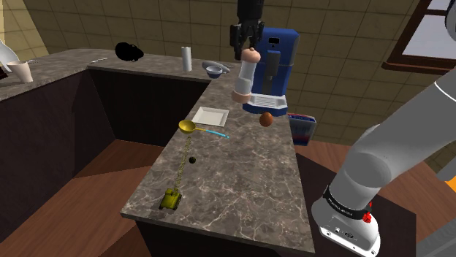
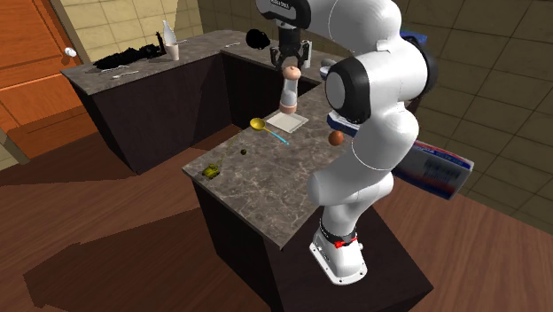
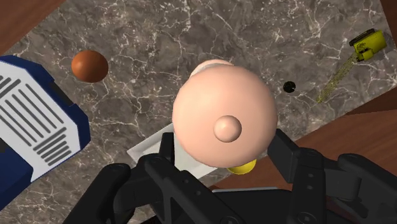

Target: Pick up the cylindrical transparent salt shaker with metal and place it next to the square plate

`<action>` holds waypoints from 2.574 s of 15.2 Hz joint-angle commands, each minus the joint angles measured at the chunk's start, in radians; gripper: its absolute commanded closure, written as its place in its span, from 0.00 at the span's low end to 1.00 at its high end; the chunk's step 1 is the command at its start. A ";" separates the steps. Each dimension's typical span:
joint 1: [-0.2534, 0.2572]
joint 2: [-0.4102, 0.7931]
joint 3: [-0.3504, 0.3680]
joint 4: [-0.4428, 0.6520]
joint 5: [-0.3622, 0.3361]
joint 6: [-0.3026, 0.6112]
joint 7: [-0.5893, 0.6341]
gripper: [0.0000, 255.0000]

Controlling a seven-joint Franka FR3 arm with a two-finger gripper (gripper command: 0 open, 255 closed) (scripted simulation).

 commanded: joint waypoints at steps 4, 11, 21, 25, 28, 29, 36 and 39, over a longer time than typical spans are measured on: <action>-0.036 0.125 -0.049 0.127 -0.027 0.001 -0.081 1.00; -0.084 0.343 -0.106 0.375 -0.046 -0.025 -0.186 1.00; -0.132 0.572 -0.142 0.625 -0.047 -0.040 -0.273 1.00; -0.134 0.547 -0.143 0.533 -0.046 0.026 -0.270 1.00; -0.134 0.533 -0.143 0.473 -0.046 0.072 -0.268 1.00; -0.135 0.529 -0.143 0.454 -0.046 0.088 -0.268 1.00; -0.136 0.511 -0.143 0.334 -0.046 0.189 -0.263 1.00; -0.136 0.508 -0.143 0.289 -0.046 0.231 -0.261 1.00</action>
